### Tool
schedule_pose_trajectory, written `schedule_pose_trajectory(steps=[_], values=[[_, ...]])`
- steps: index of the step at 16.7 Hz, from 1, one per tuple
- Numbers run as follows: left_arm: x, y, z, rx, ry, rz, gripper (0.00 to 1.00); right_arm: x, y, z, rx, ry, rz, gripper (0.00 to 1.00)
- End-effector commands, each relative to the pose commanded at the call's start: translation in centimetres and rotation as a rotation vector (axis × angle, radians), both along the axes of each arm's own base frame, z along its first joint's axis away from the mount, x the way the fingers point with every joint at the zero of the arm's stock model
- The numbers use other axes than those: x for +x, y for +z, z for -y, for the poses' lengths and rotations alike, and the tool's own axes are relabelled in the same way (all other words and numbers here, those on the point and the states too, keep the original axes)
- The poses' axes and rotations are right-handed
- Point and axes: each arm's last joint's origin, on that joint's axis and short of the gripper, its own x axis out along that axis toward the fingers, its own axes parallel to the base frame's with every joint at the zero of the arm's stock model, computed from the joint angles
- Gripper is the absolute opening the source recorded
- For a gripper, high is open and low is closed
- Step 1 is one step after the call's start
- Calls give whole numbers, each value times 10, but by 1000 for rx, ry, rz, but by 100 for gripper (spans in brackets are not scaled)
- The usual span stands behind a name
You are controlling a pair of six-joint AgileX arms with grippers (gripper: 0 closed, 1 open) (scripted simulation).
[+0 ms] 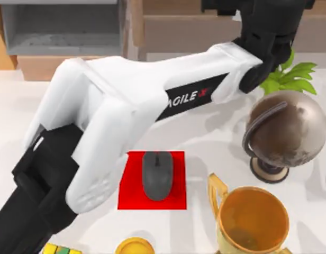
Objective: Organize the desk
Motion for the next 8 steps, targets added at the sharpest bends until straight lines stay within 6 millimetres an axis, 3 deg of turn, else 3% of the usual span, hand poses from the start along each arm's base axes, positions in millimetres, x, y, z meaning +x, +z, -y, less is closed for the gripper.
schedule_pose_trajectory(steps=[3, 8], values=[[-12, 6, -1, -5, 2, 4, 0, 0, 0, 0, 0, 0, 0, 100], [-10, 4, -3, -1, 8, 2, 0, 0, 0, 0, 0, 0, 0, 100]])
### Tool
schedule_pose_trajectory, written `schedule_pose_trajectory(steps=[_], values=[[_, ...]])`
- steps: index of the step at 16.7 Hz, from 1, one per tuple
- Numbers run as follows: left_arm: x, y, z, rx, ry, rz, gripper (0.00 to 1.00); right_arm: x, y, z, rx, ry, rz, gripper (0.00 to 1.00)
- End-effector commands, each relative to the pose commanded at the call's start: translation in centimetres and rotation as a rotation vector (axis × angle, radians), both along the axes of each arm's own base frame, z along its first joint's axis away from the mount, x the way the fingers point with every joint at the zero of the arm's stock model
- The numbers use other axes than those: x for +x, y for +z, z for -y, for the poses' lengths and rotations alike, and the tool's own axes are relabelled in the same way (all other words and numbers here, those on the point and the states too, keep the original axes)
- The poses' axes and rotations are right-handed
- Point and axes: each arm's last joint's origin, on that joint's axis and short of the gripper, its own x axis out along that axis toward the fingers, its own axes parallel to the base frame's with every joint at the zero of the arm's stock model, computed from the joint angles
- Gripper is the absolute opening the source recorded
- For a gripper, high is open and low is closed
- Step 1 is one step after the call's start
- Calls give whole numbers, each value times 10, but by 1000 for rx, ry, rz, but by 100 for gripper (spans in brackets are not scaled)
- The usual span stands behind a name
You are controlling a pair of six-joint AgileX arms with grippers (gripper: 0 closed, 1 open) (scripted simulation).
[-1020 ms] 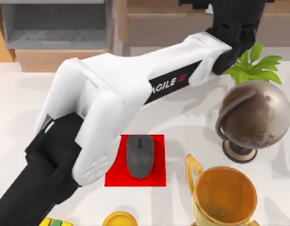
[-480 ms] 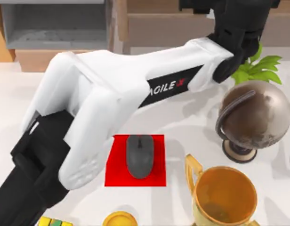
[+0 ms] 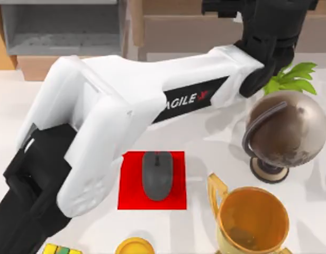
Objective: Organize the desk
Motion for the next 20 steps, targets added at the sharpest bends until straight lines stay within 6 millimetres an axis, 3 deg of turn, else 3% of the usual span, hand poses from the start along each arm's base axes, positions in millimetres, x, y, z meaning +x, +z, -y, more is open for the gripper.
schedule_pose_trajectory(steps=[4, 10, 14, 17, 20], values=[[-17, 8, -2, 16, -6, 18, 0, 0, 0, 0, 0, 0, 0, 100], [-84, 14, -23, 368, -79, -12, 0, 0, 0, 0, 0, 0, 0, 100], [-111, -9, -80, 723, -128, -69, 0, 0, 0, 0, 0, 0, 0, 100], [-127, -42, -138, 1028, -191, -144, 0, 0, 0, 0, 0, 0, 0, 100], [-127, -52, -200, 1234, -218, -173, 0, 0, 0, 0, 0, 0, 0, 100]])
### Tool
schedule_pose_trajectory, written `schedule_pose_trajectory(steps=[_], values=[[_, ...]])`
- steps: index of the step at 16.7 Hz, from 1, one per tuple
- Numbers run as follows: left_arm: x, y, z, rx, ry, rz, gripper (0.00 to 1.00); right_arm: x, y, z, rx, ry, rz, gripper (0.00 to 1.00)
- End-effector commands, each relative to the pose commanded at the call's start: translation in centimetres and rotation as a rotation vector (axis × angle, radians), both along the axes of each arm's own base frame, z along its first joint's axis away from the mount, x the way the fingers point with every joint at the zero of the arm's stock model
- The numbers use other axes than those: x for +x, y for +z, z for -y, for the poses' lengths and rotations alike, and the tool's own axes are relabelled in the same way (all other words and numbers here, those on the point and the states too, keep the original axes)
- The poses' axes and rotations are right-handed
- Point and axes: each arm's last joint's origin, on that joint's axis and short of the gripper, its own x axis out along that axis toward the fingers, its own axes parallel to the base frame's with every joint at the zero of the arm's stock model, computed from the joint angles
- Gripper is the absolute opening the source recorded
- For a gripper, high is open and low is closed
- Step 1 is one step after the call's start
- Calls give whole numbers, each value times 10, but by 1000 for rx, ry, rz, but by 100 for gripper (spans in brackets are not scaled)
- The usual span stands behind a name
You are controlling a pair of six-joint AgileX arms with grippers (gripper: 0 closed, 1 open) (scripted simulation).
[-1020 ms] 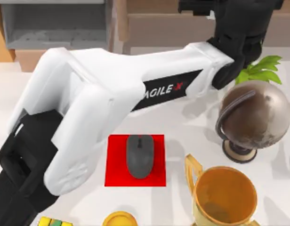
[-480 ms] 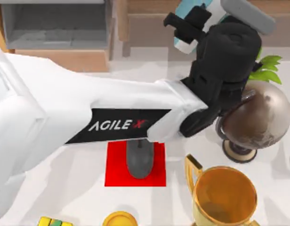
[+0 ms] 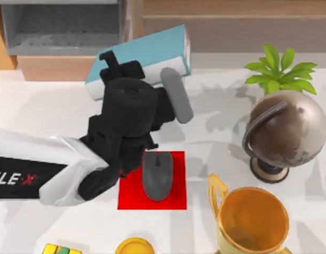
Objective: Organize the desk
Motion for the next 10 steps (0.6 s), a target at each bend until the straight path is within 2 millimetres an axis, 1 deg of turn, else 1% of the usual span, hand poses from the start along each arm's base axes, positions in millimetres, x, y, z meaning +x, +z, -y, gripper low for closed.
schedule_pose_trajectory(steps=[3, 5, 7, 10], values=[[15, -5, -60, 176, -3, -7, 0, 0, 0, 0, 0, 0, 0, 100], [30, -8, -93, 269, -12, -12, 0, 0, 0, 0, 0, 0, 0, 100], [49, -9, -118, 319, -25, 2, 0, 0, 0, 0, 0, 0, 0, 100], [75, -13, -141, 338, -40, 20, 0, 0, 0, 0, 0, 0, 0, 100]])
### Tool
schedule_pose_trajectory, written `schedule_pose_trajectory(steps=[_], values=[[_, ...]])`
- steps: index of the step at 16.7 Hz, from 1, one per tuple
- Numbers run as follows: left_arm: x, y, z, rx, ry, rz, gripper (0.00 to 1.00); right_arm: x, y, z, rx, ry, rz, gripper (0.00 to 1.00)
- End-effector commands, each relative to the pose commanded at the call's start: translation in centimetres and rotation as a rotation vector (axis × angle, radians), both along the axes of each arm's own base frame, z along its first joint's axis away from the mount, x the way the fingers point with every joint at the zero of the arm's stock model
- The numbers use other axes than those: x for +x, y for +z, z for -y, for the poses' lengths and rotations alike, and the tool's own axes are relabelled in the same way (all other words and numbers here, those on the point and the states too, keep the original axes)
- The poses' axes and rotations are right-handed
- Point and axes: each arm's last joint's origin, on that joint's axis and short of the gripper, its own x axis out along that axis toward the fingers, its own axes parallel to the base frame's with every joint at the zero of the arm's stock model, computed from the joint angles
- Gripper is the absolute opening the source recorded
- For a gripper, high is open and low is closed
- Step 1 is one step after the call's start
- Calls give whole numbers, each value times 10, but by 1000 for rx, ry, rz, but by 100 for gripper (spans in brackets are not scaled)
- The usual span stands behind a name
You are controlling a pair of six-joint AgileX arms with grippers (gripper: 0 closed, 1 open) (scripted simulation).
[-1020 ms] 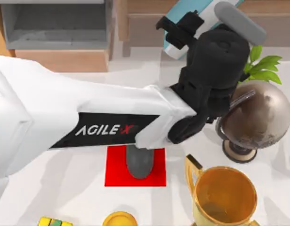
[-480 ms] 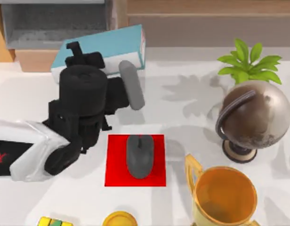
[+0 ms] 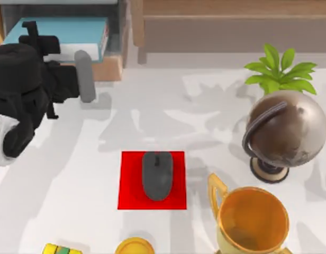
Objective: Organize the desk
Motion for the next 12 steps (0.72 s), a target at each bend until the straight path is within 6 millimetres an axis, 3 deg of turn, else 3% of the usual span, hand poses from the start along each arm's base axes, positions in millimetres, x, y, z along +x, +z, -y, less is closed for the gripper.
schedule_pose_trajectory(steps=[7, 12], values=[[6, -2, -4, -3, -1, 3, 0, 0, 0, 0, 0, 0, 0, 100], [24, -4, -3, -3, -4, 5, 0, 0, 0, 0, 0, 0, 0, 100]])
